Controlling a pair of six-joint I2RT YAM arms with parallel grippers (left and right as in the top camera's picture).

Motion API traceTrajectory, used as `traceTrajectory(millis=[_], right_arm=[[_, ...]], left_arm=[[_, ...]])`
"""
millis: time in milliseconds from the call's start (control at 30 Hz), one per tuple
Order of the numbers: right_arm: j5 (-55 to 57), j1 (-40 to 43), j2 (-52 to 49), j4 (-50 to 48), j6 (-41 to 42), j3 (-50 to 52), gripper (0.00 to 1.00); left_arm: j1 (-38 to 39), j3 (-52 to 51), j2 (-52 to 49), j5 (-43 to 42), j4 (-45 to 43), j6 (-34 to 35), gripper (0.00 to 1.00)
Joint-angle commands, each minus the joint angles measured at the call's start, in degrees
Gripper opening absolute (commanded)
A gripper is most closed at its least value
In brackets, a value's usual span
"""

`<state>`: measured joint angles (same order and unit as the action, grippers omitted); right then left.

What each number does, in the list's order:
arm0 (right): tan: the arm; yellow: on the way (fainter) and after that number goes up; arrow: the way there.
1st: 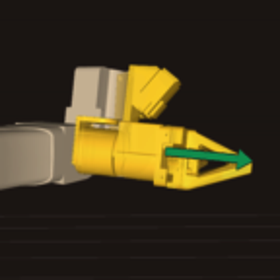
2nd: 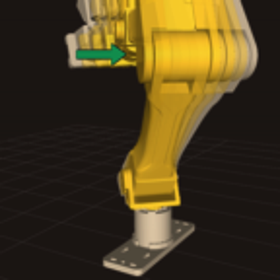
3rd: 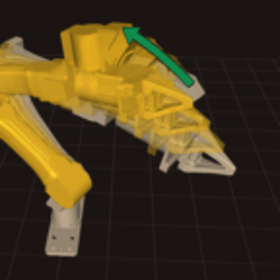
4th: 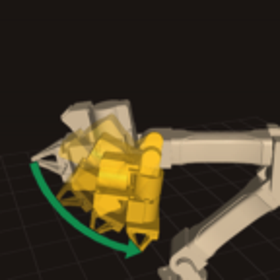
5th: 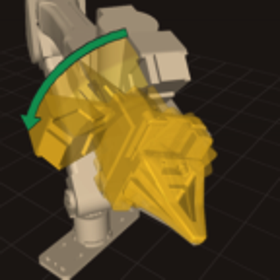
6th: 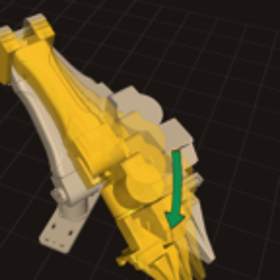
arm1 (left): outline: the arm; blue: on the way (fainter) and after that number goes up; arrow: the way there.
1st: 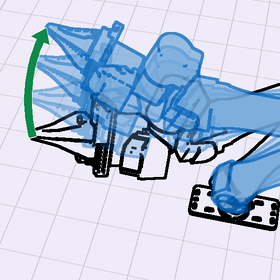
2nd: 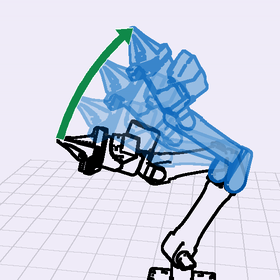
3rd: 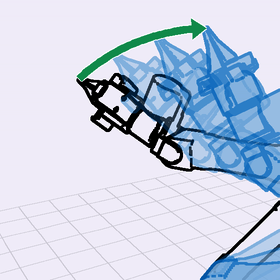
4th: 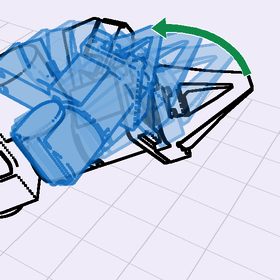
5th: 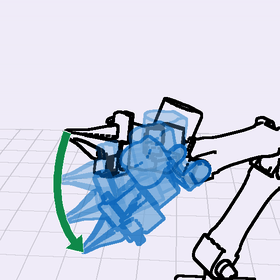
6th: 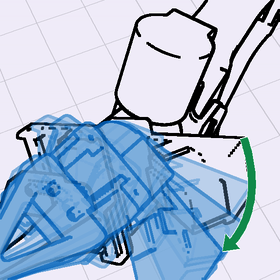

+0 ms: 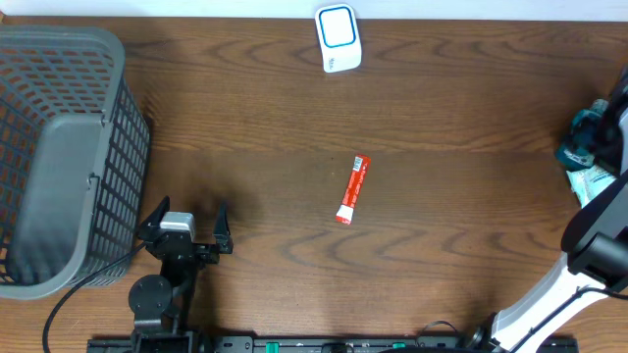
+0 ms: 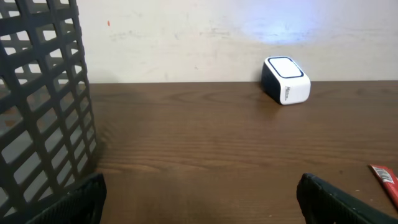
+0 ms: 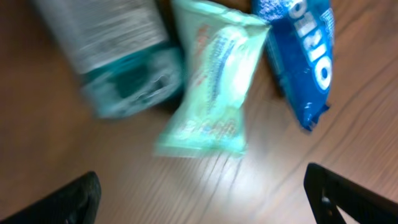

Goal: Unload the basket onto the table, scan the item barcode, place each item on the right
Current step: 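Reach right gripper down and grasp the red Nescafe stick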

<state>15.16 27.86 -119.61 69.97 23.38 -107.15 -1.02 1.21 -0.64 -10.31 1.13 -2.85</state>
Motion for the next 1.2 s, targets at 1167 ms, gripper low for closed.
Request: traceTrajectory(millis=[1167], right_arm=[[-12.02,-59.84,-0.76,-7.32,26.77,10.32,0.59]], left_arm=[[0.13,-0.98,0.02,-0.57,1.86,-0.31,0.98]])
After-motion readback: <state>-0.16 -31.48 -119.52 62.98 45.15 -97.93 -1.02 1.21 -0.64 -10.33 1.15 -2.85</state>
